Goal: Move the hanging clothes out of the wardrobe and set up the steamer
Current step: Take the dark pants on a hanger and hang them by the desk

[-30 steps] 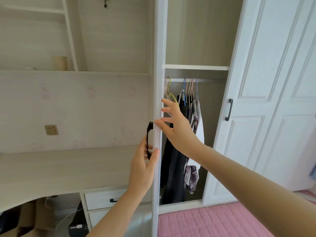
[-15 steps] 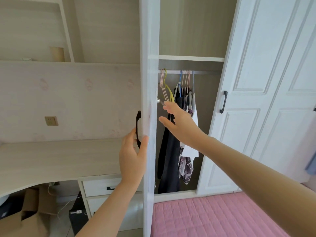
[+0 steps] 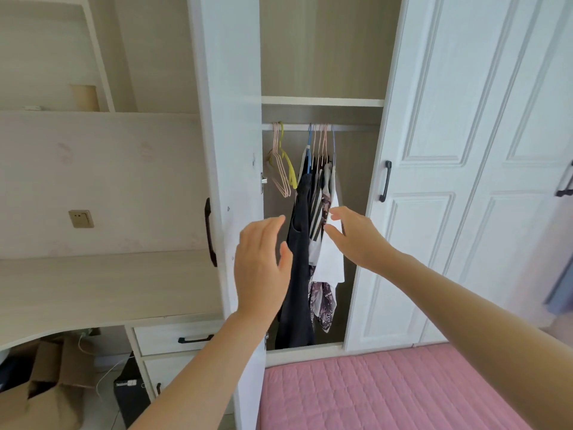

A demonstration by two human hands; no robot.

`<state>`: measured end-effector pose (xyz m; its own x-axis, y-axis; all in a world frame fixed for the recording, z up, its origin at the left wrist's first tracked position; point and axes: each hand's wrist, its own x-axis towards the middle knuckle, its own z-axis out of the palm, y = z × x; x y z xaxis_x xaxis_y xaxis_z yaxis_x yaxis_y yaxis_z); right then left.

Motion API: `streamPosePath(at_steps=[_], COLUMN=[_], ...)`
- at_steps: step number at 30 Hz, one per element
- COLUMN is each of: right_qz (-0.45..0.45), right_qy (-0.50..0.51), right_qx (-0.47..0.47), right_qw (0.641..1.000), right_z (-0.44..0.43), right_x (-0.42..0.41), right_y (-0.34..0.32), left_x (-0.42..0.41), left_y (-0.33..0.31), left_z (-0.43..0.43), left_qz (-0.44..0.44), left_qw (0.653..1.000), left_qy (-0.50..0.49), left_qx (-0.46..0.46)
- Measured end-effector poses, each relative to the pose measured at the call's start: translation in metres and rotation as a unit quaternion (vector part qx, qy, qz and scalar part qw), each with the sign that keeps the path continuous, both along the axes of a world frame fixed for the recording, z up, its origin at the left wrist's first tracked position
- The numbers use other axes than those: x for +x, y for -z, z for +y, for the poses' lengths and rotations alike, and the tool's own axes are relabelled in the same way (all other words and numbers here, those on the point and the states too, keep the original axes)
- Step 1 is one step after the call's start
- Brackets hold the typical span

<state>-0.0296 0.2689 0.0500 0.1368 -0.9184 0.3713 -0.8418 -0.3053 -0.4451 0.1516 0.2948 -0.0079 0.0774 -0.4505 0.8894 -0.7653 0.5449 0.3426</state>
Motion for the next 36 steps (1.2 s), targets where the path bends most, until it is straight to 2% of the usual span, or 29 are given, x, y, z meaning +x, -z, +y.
streamPosePath(at_steps=[9, 19, 24, 30, 32, 36], right_qz=[0.016, 0.01, 0.02, -0.057, -0.043, 0.047], right_qy=[0.024, 0.019, 0.017, 0.032, 0.035, 0.03], right_qx=[0.008, -0.006, -0.012, -0.017, -0.029, -0.05], right_qw=[1.0, 1.0, 1.0, 0.998, 0.998, 0.997], right_z=[-0.065, -0.228, -0.304, -0.373, -0.387, -0.401], right_x=[-0.026, -0.028, -0.022, -0.013, -0.012, -0.014], right_y=[-0.003, -0.008, -0.002, 0.003, 0.006, 0.015], left_x=[-0.038, -0.077, -0.094, -0.103, -0.104, -0.104], left_y=[-0.007, -0.021, -0.017, -0.009, -0.008, -0.009], left_z=[-0.113, -0.269, -0.327, -0.368, -0.377, -0.395], left_qz=[-0.066, -0.04, -0.031, -0.039, -0.036, -0.028], left_qw=[0.984, 0.967, 0.963, 0.966, 0.968, 0.97], left_qy=[-0.025, 0.018, 0.017, 0.013, 0.005, -0.004], left_qx=[0.161, 0.252, 0.267, 0.257, 0.249, 0.241])
